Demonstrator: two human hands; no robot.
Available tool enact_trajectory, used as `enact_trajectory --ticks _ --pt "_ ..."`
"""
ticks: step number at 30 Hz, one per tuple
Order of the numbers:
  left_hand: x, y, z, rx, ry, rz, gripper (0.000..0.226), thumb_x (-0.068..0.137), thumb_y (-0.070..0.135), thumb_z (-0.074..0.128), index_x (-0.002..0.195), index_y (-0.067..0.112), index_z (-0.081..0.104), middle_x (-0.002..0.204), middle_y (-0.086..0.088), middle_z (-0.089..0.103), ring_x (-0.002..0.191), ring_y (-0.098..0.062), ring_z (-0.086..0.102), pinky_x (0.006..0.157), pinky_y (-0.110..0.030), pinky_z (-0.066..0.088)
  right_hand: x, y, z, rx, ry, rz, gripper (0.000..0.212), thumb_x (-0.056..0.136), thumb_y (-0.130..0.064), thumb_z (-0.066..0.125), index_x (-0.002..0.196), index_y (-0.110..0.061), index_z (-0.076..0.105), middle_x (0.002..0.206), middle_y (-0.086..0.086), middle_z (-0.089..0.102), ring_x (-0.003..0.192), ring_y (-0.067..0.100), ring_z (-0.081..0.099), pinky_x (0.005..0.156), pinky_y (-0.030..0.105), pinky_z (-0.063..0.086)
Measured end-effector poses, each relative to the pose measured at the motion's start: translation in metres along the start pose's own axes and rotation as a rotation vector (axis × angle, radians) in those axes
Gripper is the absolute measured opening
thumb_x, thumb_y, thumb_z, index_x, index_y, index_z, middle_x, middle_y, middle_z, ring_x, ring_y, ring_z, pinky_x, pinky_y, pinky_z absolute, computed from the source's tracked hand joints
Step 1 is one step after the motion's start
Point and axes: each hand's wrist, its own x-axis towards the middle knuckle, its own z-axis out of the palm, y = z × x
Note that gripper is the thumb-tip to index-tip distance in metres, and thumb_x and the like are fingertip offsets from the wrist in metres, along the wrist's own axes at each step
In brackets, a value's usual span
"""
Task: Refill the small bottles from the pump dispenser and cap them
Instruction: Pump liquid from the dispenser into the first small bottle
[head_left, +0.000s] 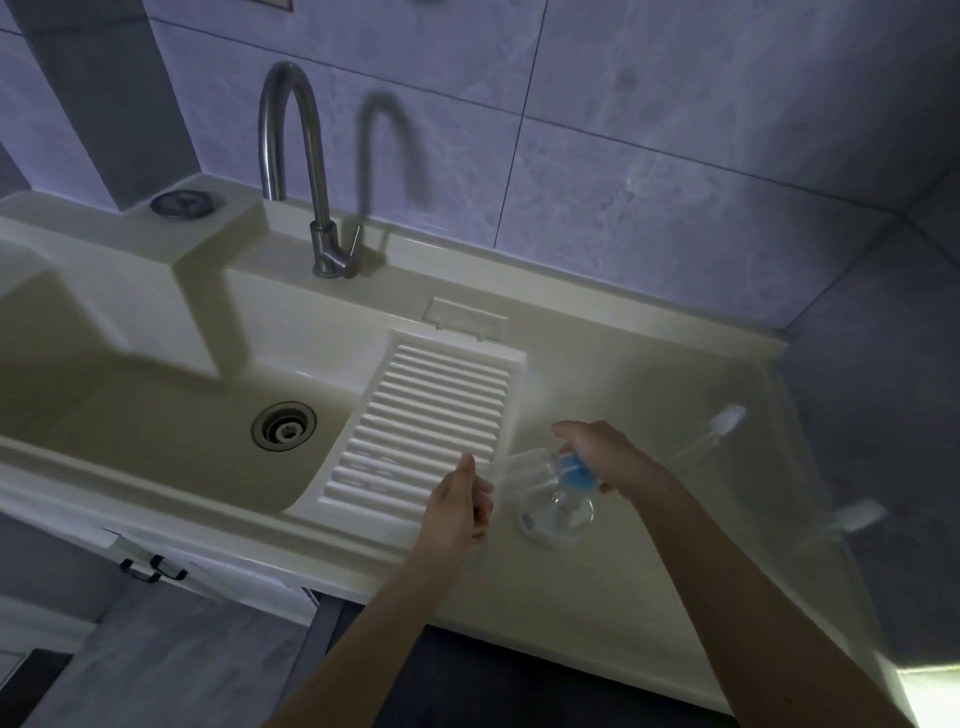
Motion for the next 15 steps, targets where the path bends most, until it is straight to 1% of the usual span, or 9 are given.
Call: enact_trajectory --ticks 1,3,4,5,7,10,12,14,15 --pt "0.0 0.0 0.0 0.004 0.003 0.021 0.046 0.1 0.04 0.034 0.072 0.008 0.051 0.051 -0.003 0.044 0.038 -0.009 0.036 0.039 -0.019 0.027 -0.001 0.0 -0.001 0.042 -0.047 0.029 0.047 0.092 -0.047 0.047 0.112 -0.006 0.06 0.106 0.009 0.064 0.081 0.021 0.058 0.069 0.028 0.04" --pt "0.0 0.002 0.001 -0.001 0.007 0.057 0.045 0.1 0.039 0.036 0.071 0.008 0.052 0.051 -0.003 0.045 0.037 -0.007 0.037 0.039 -0.019 0.028 -0.003 0.0 -0.004 0.097 -0.13 0.064 0.053 0.091 -0.054 0.046 0.119 -0.011 0.054 0.106 0.005 0.06 0.093 0.023 0.057 0.082 0.035 0.04" --pt "-0.001 0.002 0.001 -0.002 0.008 0.071 0.045 0.1 0.038 0.036 0.071 0.008 0.052 0.052 -0.003 0.045 0.037 -0.007 0.038 0.039 -0.018 0.029 -0.003 0.001 -0.004 0.094 -0.138 0.066 0.055 0.091 -0.056 0.046 0.122 -0.012 0.053 0.109 0.006 0.058 0.101 0.026 0.056 0.085 0.038 0.039" --pt "-0.002 0.001 0.002 -0.002 0.01 0.08 0.044 0.1 0.037 0.037 0.071 0.008 0.052 0.052 -0.004 0.045 0.036 -0.006 0.038 0.038 -0.018 0.029 -0.004 0.001 -0.005 0.079 -0.128 0.058 0.055 0.09 -0.056 0.046 0.122 -0.012 0.053 0.11 0.006 0.057 0.103 0.027 0.055 0.085 0.038 0.04" --pt "-0.003 0.001 0.003 -0.007 0.014 0.077 0.044 0.1 0.037 0.037 0.071 0.008 0.052 0.052 -0.004 0.045 0.036 -0.006 0.038 0.038 -0.018 0.029 -0.005 0.002 -0.004 0.049 -0.08 0.032 0.049 0.092 -0.049 0.048 0.118 -0.008 0.055 0.109 0.009 0.059 0.099 0.028 0.057 0.079 0.036 0.044" --pt "-0.002 0.0 0.002 -0.025 0.017 0.068 0.045 0.1 0.038 0.037 0.071 0.008 0.052 0.049 -0.003 0.044 0.036 -0.007 0.037 0.037 -0.018 0.029 -0.011 -0.002 -0.003 -0.02 0.014 0.019 0.034 0.092 -0.027 0.045 0.108 -0.001 0.06 0.111 0.018 0.061 0.092 0.032 0.06 0.071 0.038 0.052" --pt "-0.002 -0.001 0.002 -0.03 0.028 0.067 0.045 0.1 0.038 0.036 0.07 0.007 0.051 0.048 -0.002 0.044 0.035 -0.007 0.036 0.037 -0.018 0.029 -0.01 -0.003 -0.002 -0.085 0.046 -0.002 0.033 0.091 -0.017 0.044 0.109 0.004 0.061 0.113 0.023 0.059 0.095 0.038 0.062 0.073 0.042 0.057" --pt "-0.002 -0.002 0.003 -0.03 0.036 0.066 0.046 0.1 0.038 0.036 0.07 0.007 0.051 0.049 -0.003 0.044 0.036 -0.007 0.037 0.037 -0.018 0.029 -0.01 -0.003 -0.001 -0.091 0.057 -0.01 0.034 0.09 -0.015 0.044 0.111 0.005 0.062 0.114 0.025 0.059 0.096 0.041 0.062 0.071 0.038 0.055" --pt "-0.002 -0.002 0.003 -0.027 0.039 0.064 0.046 0.1 0.038 0.036 0.07 0.006 0.051 0.05 -0.003 0.044 0.037 -0.007 0.037 0.037 -0.018 0.03 -0.01 -0.002 0.0 -0.071 0.067 -0.002 0.035 0.089 -0.018 0.044 0.108 0.004 0.063 0.112 0.024 0.061 0.093 0.039 0.063 0.071 0.039 0.054"
